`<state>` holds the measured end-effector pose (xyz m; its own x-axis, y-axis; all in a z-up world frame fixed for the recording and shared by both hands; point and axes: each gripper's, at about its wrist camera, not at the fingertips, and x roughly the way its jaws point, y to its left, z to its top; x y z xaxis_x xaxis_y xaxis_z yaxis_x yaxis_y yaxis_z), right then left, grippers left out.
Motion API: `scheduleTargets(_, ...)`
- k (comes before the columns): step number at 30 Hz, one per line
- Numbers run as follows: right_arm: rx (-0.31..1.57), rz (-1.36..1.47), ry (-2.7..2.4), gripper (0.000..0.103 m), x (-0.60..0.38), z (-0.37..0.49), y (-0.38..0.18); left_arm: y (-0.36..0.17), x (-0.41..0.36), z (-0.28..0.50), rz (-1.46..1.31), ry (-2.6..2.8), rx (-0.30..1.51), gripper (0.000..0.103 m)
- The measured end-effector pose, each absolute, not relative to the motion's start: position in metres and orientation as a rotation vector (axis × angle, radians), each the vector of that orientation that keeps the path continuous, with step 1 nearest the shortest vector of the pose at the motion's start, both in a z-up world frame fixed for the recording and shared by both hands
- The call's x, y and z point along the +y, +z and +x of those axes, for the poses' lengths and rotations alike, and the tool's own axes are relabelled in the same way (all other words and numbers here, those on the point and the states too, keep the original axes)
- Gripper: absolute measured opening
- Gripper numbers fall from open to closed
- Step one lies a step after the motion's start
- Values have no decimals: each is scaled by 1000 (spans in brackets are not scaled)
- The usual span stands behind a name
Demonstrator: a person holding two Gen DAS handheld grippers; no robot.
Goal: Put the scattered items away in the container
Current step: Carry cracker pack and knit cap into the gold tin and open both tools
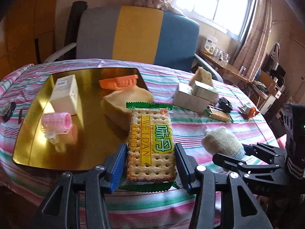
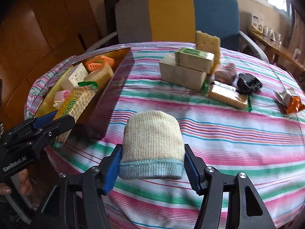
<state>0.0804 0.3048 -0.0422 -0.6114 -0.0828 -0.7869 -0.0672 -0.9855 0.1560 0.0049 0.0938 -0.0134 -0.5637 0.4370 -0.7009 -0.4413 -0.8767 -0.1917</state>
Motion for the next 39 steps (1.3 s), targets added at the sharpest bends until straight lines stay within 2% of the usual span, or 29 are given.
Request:
scheduleTargets(13,-112,1236,-2702,62,235,38,-9,-9,34,-30,-1088,2574,-67,51)
scheduleTargets(29,-36,1144,-2684,63,191,-6,4,-2,26,-57,-1070,2617,-41,51)
scheduleTargets(31,-60,1158,-2678,67,189,-12,1,-5,26,-60,-1098,2601,-56,52)
scheduleTargets(33,-102,1178,-2667,78,190,-15,-2,-8,26,-61,-1115,2596,-62,52)
scheduleTargets(39,-124,1194,-2669,79,196,-11,-7,-12,24,-57,-1133,2602,-66,52)
